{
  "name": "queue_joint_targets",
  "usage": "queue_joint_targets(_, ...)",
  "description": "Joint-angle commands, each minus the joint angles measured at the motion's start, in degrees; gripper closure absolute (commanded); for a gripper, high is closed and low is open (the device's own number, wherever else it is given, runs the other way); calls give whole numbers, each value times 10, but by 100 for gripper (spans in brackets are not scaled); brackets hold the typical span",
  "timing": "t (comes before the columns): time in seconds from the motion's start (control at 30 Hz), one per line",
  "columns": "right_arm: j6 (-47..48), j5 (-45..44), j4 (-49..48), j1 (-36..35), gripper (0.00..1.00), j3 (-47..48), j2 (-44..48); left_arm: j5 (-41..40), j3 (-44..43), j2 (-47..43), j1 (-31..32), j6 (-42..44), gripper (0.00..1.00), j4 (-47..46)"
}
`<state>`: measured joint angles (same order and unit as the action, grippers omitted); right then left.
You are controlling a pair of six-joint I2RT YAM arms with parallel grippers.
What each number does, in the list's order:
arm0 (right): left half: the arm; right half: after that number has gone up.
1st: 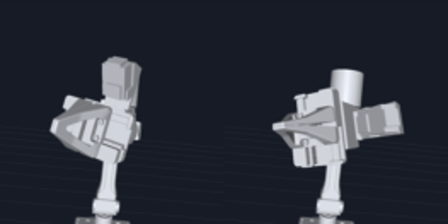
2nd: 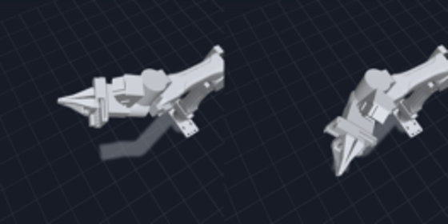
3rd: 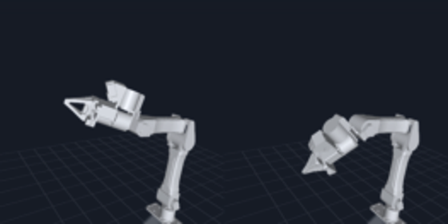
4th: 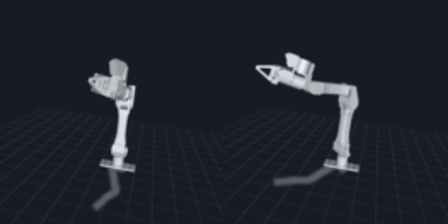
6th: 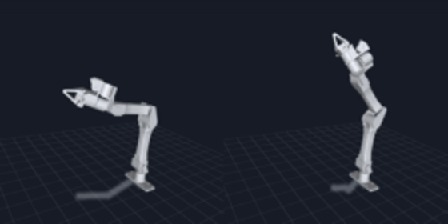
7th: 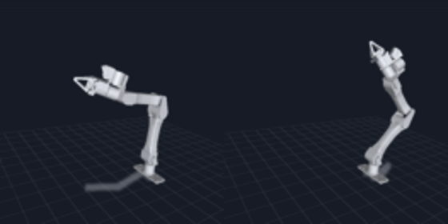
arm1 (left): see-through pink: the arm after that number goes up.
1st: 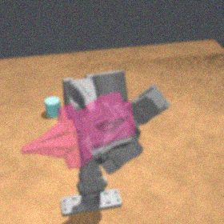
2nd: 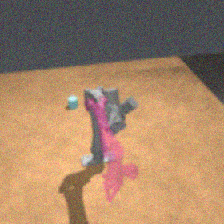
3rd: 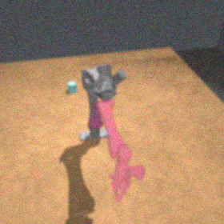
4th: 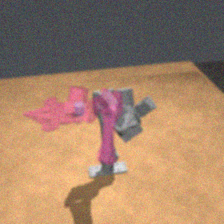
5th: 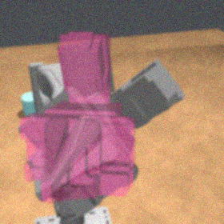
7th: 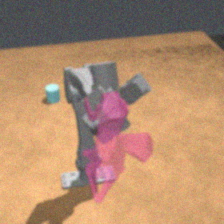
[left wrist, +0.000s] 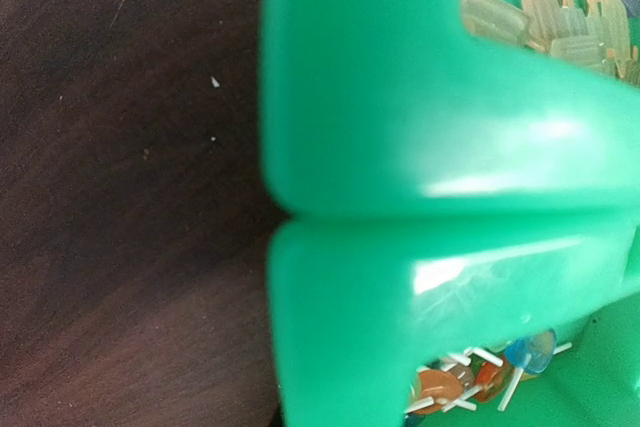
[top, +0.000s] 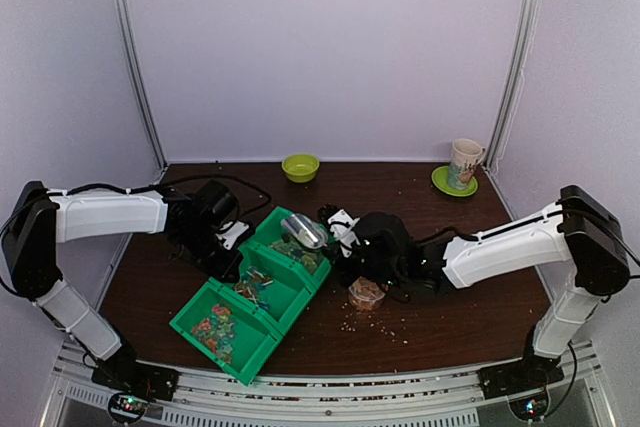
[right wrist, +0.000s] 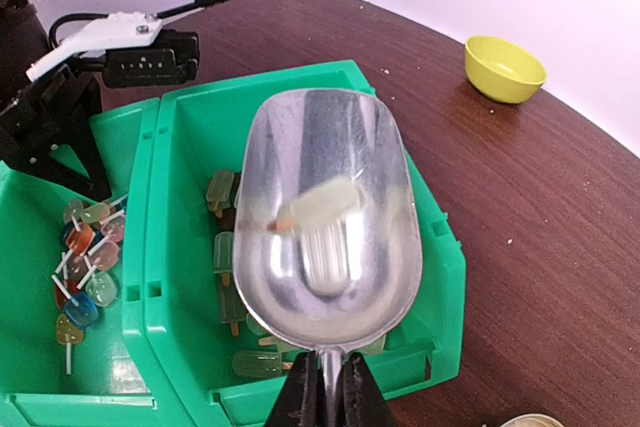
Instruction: Pack the candies
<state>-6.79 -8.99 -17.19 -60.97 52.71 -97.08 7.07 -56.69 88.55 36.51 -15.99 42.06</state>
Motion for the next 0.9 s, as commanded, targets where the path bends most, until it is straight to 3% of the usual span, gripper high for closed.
queue_joint_targets(0.0, 16, -36, -44, 4, 100, -11, 34, 32, -28, -20, -5, -5, 100, -33)
queue_joint_targets(0.67, 66, -93, 112, -2, 100, -39, 126, 23, -29, -16, -9, -8, 100, -29)
queue_joint_targets(0.87, 59, -111, 211, -26, 100, -28, 158, 21, -29, -15, -10, -9, 100, -26)
